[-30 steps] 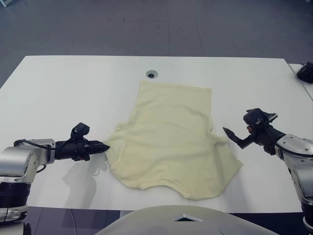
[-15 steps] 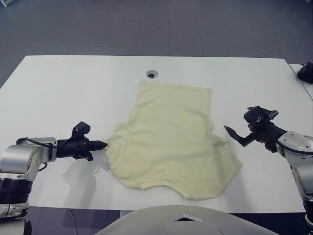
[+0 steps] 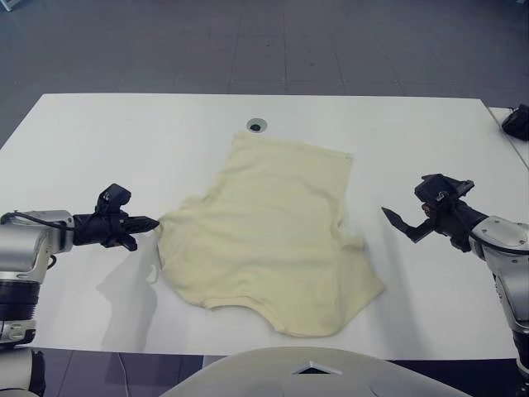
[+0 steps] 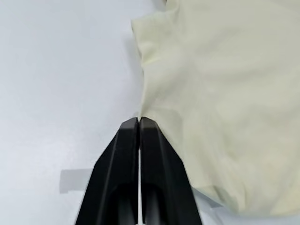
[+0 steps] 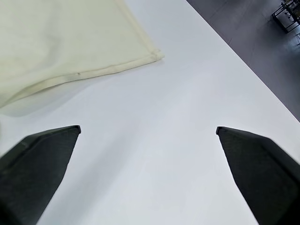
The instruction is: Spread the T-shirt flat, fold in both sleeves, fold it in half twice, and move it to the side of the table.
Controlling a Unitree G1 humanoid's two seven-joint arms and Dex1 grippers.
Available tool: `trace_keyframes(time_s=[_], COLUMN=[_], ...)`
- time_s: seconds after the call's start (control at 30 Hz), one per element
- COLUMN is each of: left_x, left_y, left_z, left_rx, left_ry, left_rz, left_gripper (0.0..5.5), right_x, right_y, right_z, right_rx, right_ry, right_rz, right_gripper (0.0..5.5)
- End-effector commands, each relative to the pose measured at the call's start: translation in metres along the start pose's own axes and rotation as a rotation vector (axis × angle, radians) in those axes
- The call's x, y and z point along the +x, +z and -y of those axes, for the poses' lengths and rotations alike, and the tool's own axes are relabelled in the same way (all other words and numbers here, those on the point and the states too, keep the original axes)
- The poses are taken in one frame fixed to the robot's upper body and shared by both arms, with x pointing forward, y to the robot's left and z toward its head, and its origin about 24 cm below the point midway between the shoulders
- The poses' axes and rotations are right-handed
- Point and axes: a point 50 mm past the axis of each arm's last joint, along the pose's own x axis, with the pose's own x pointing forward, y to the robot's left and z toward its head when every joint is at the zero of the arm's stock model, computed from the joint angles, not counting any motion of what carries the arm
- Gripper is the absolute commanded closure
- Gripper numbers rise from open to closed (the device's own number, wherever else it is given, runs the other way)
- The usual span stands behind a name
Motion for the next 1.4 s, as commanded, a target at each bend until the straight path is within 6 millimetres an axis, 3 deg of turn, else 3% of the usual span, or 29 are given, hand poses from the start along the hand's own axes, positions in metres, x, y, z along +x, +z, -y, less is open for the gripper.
trace_keyframes(time_s=[0.03,0.2,0.4,0.67,0.7,0.97,1.13,1.23,1.37,1.4], left_x=[-0.010,-0.002,0.030,0.071,0.073,0.045,0.019,0.007,-0.002,-0.001], left_y=[0.025,0.047,0.050,0.045,0.044,0.060,0.068,0.069,0.073,0.074], left_z=[0.008,0.036,0.064,0.072,0.072,0.082,0.054,0.035,0.037,0.038], left_rx=[0.128,0.253,0.305,0.291,0.293,0.224,0.083,0.002,-0.029,-0.031], left_ry=[-0.055,-0.218,-0.363,-0.385,-0.372,-0.451,-0.179,0.111,0.282,0.299], left_rz=[0.017,0.036,0.022,-0.017,-0.020,0.144,0.318,0.439,0.535,0.541], left_gripper=[5.49,5.49,5.49,5.49,5.27,4.06,3.30,2.79,2.08,1.90], right_x=[-0.001,0.001,0.004,0.008,0.008,-0.005,-0.041,-0.061,-0.072,-0.071], right_y=[-0.001,0.001,0.003,0.006,0.006,-0.005,-0.023,-0.027,-0.033,-0.035], right_z=[-0.004,-0.008,-0.008,-0.010,-0.011,-0.022,-0.046,-0.060,-0.076,-0.077], right_rx=[-0.006,-0.008,-0.017,-0.021,-0.019,0.186,0.466,0.589,0.664,0.664], right_ry=[0.000,0.004,0.011,0.024,0.030,0.078,0.233,0.353,0.469,0.466], right_rz=[-0.007,0.000,0.006,0.016,0.015,-0.033,-0.136,-0.191,-0.264,-0.276], right_gripper=[0.10,0.10,0.10,0.10,0.10,0.10,0.10,0.10,0.10,0.31])
